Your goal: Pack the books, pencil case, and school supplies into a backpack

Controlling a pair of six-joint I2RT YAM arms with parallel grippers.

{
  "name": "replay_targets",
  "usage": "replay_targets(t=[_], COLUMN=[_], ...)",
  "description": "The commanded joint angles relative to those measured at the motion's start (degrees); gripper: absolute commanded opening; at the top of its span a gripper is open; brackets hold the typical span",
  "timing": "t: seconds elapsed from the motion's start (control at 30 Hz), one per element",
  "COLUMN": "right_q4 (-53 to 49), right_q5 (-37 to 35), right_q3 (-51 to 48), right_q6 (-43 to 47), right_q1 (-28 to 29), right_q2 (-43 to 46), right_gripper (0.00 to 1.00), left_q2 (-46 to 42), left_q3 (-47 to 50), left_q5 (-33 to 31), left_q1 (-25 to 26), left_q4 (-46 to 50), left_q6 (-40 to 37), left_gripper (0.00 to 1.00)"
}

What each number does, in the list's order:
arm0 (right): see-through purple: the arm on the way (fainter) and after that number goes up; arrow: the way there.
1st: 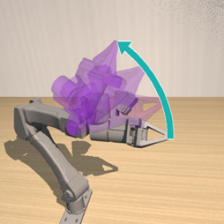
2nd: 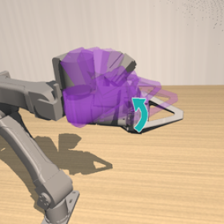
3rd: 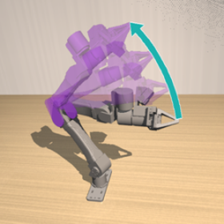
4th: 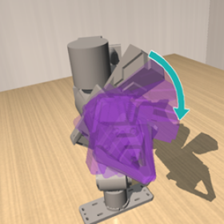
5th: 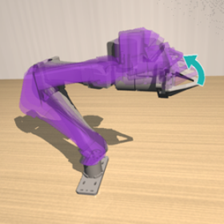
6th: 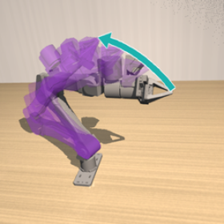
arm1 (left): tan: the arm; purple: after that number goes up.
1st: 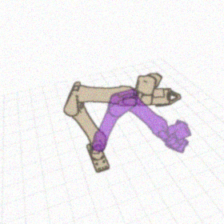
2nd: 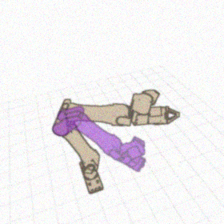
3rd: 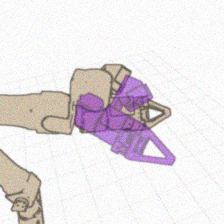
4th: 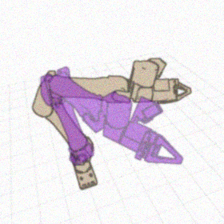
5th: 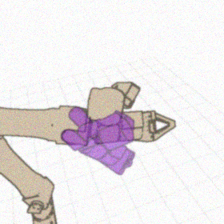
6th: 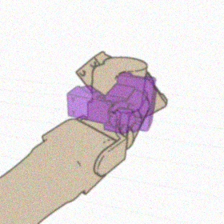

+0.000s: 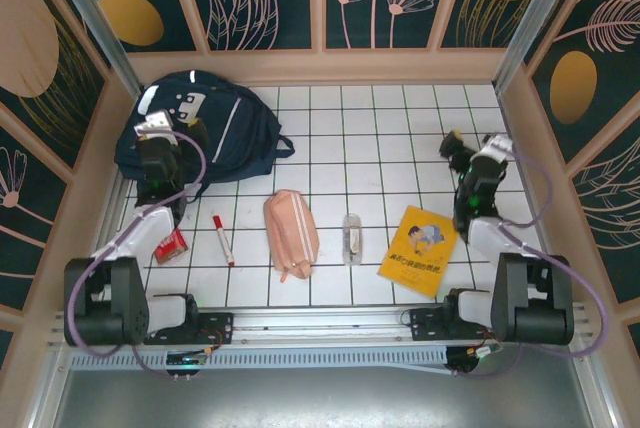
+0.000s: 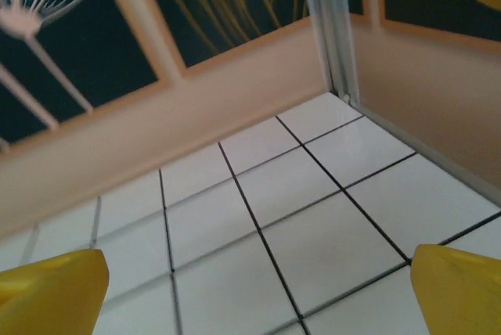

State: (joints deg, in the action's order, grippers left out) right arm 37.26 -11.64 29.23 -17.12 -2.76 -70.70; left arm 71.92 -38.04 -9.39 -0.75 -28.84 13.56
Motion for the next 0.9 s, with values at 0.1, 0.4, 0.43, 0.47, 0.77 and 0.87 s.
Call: replay_targets(t=[0.1,0.4,0.43,0.47,0.77,0.87], right_q4=[-30.72,-39.61,-40.08,-40.58,-39.77,-38.74], right_q5=[15.18,21.37,22.35,22.83,25.06,26.08], right_q3=[11.19,16.35,16.67,16.97,22.17,24.18], right_q6=[-11.95,-4.76,-5.39,-5.86,-6.28,-6.96], right_q1=[1.38,25.96,28.42,30.58,43.28,43.34], right_q2=[-2.08,-7.04,-7.82,-8.63,-19.09,-21.27], right_gripper=[0.93,0.82,0.82,0.81,0.75,0.74], left_q2=[-4.58,-2.06,-2.13,-2.09,7.49,13.26], left_q3=[-5.37,-8.6,-8.26,-7.87,-12.96,-18.2], left_q5=[13.78,24.24,24.24,24.31,20.1,16.42], left_q1=[-0.21,-0.19,-0.21,-0.2,-0.04,0.22], left_q4=[22.95,38.37,39.44,40.25,37.03,36.05], left_q6=[8.52,1.76,1.1,0.63,4.89,5.6], left_gripper=[0.99,0.99,0.99,0.99,0.99,0.99])
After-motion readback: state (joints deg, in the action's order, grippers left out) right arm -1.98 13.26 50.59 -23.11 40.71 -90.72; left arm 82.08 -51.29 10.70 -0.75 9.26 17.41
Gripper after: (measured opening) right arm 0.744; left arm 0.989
